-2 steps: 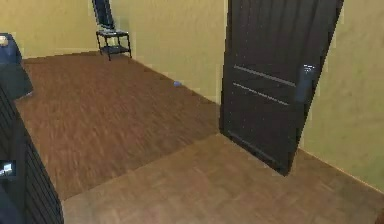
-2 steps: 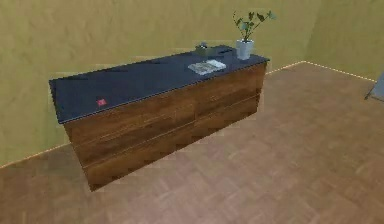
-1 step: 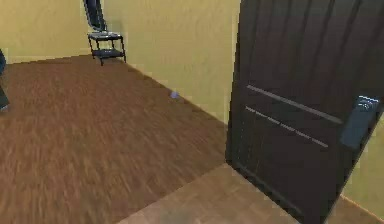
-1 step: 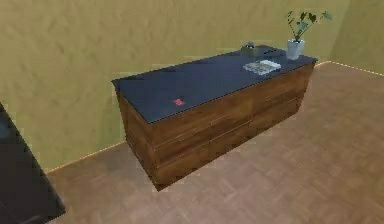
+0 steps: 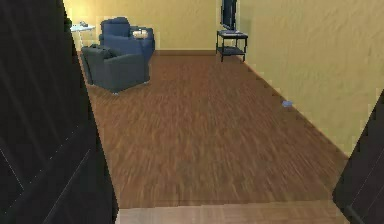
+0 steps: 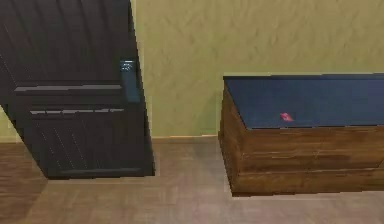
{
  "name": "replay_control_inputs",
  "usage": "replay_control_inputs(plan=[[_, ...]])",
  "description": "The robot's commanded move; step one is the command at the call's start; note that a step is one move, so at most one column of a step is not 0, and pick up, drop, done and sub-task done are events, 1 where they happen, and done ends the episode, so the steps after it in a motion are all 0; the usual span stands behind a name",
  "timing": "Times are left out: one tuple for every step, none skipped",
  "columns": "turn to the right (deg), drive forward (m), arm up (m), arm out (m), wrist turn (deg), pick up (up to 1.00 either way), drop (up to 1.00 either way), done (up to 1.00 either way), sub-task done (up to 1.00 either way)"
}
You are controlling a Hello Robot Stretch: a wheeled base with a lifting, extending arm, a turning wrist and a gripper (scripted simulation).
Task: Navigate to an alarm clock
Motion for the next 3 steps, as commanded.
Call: replay_control_inputs(plan=[[0.0, 0.55, 0.00, 0.00, 0.0, 0.00, 0.00, 0.00, 0.00], [-18.0, 0.00, 0.00, 0.00, 0.0, 0.00, 0.00, 0.00, 0.00], [0.0, 0.95, 0.00, 0.00, 0.0, 0.00, 0.00, 0.00, 0.00]])
